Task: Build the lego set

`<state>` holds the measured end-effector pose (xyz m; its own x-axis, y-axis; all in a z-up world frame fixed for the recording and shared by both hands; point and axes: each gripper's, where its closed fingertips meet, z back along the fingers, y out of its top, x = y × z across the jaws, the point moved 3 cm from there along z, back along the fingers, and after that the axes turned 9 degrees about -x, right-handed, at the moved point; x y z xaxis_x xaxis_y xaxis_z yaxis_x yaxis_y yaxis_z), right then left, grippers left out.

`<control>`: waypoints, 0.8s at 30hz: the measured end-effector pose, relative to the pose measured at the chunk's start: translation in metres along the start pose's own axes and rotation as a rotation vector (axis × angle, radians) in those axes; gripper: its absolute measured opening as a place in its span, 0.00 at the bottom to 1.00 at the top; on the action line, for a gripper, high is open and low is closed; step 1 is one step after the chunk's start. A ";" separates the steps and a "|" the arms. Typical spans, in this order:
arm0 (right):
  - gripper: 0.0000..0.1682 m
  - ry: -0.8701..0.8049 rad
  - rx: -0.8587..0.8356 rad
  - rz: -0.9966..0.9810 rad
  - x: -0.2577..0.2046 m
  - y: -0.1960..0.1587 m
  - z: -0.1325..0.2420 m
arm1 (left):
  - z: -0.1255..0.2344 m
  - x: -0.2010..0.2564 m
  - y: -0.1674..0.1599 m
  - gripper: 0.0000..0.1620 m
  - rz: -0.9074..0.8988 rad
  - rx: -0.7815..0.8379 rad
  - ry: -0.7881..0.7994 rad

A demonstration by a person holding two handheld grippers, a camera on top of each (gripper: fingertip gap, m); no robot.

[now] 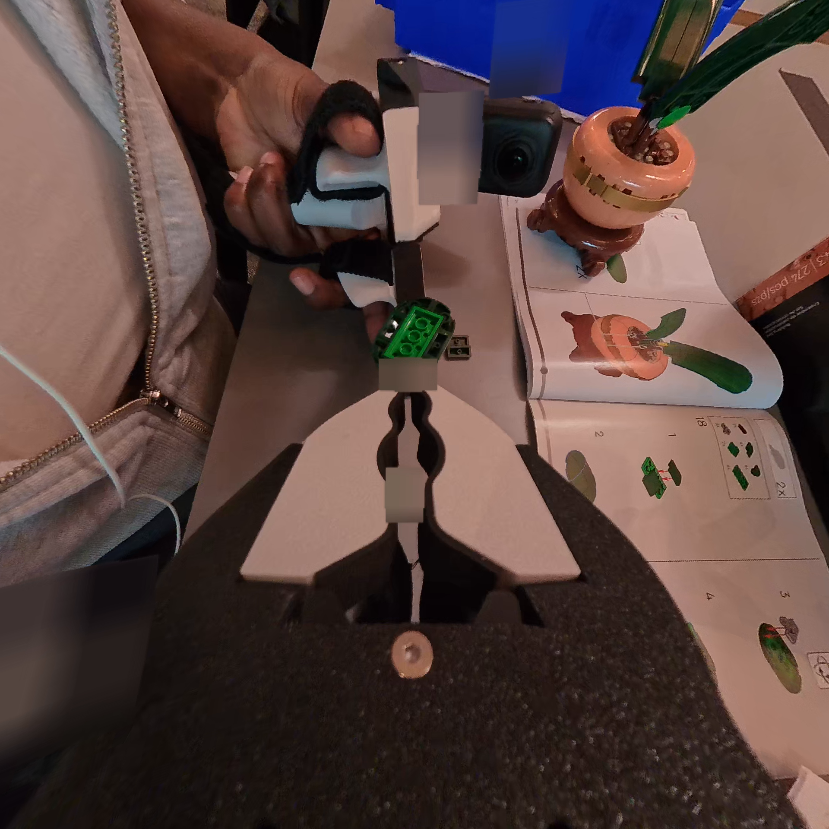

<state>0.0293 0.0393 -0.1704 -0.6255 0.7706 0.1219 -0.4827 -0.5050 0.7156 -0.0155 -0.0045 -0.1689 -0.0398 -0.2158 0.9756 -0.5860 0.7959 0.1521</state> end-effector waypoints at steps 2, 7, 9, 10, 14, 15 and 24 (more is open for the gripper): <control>0.02 -0.001 0.004 -0.003 0.000 0.000 0.000 | 0.000 0.000 0.000 0.42 -0.001 0.000 0.001; 0.02 -0.009 0.012 -0.015 0.000 -0.001 0.000 | 0.000 0.000 0.001 0.42 -0.003 0.005 0.001; 0.02 -0.013 0.022 -0.026 0.000 -0.001 0.000 | 0.000 0.000 0.001 0.42 -0.002 0.007 0.001; 0.02 -0.015 0.028 -0.033 0.000 -0.001 0.001 | 0.000 0.000 0.001 0.42 -0.001 0.007 0.002; 0.01 -0.035 0.049 -0.068 -0.001 -0.004 0.003 | 0.001 0.000 0.002 0.42 -0.002 0.013 0.003; 0.01 -0.041 0.056 -0.078 -0.001 -0.005 0.003 | 0.002 0.000 0.002 0.42 -0.001 0.017 0.003; 0.01 -0.106 0.142 -0.205 -0.002 -0.014 0.013 | 0.004 0.000 0.009 0.42 0.002 0.050 0.001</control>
<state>0.0448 0.0495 -0.1716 -0.4526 0.8912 0.0308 -0.4968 -0.2807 0.8212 -0.0237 0.0008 -0.1682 -0.0405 -0.2139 0.9760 -0.6258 0.7670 0.1421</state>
